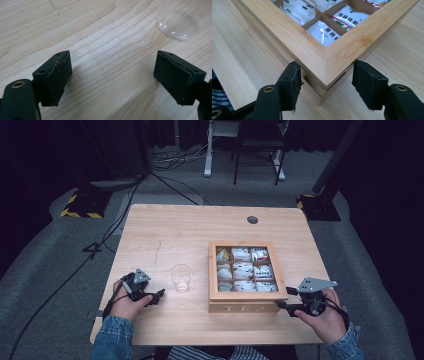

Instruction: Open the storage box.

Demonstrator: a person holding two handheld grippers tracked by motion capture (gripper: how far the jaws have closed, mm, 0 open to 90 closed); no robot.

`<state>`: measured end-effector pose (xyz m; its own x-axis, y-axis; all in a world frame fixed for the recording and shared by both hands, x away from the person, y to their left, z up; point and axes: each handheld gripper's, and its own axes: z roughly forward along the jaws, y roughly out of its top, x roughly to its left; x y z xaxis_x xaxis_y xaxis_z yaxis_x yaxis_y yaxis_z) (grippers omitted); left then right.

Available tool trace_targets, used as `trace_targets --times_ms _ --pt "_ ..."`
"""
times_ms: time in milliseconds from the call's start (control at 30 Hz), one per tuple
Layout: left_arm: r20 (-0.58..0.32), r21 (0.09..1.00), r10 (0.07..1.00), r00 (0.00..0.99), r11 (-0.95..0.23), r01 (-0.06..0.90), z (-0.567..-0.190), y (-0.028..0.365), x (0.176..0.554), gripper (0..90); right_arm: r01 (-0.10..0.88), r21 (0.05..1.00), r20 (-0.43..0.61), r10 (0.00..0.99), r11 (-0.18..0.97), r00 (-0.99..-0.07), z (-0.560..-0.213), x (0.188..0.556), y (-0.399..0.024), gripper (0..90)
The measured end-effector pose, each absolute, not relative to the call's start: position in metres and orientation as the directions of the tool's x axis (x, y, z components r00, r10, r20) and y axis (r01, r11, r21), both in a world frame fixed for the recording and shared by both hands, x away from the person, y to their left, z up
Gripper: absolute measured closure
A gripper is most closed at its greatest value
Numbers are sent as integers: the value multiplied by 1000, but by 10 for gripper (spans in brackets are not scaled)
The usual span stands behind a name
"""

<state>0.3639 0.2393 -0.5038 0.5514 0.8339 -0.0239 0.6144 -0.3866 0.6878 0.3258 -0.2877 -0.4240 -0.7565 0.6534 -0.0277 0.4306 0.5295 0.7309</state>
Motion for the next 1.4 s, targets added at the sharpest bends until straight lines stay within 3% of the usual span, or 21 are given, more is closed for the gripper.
trace_targets --times_ms 233,600,700,1400 --pt "-24 688 834 551 -386 614 -504 239 364 154 410 763 -41 671 499 -740 -416 324 -289 444" --pt "-22 692 841 540 -377 616 -503 240 363 193 326 823 -97 679 466 -727 -397 326 -292 426" --pt "-27 680 844 535 -377 629 -500 241 362 234 321 828 -96 679 461 -728 -393 328 -292 420" --pt "-43 715 842 538 -350 605 -465 241 351 276 232 891 -135 713 392 -688 -352 354 -285 420"
